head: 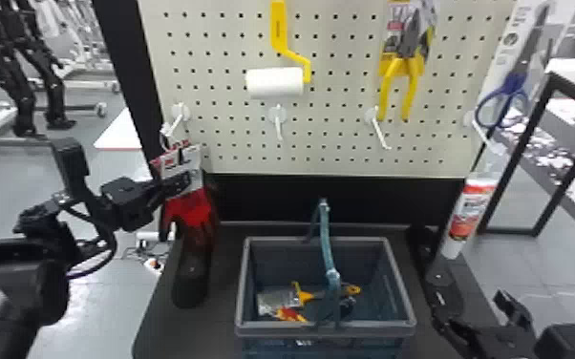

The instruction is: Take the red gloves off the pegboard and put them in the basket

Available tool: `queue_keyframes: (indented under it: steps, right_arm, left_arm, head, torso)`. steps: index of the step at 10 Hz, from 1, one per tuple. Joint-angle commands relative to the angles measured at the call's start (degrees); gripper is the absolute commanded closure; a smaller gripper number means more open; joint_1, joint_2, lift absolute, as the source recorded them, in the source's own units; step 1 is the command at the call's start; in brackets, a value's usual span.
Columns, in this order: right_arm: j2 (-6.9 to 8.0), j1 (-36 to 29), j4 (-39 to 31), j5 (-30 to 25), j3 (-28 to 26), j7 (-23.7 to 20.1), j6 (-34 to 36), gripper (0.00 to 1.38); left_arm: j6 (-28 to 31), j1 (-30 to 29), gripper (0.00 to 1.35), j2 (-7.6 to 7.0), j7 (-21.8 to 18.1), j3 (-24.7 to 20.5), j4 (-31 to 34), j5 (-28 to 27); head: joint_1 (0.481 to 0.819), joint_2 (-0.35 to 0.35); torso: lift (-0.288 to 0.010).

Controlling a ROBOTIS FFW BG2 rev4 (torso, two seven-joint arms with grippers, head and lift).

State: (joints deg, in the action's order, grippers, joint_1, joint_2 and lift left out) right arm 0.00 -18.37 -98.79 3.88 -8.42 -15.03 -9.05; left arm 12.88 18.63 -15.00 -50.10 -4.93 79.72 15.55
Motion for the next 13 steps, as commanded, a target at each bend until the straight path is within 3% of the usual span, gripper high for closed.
queue_keyframes:
  steps: [1,7,13]
  right_arm:
    - [0.05,0.0,-0.1,0.0,0.0,0.0,0.1,0.17]
    - [0.05,-0.1,-0.2,0.0,0.1,0.0,0.0,0.17]
    - [0.05,-0.3,-0.2,0.2,0.0,0.0,0.1,0.17]
  left_arm:
    - [-0.2,-0.1,1.22,-0.03,0.0,-0.1,0.0,0.1]
    - [-0.5,-0.3,1.22,0.06,0.0,-0.1,0.1,0.7]
    - [-2.9,-3.0,1.22,2.34,4.0,1.7,8.2,3.2]
  head:
    - [0.549,0.0]
    - [0.549,0.0]
    - [0.549,0.0]
  torso:
    - [-0.1]
    - [-0.1]
    - [-0.1]
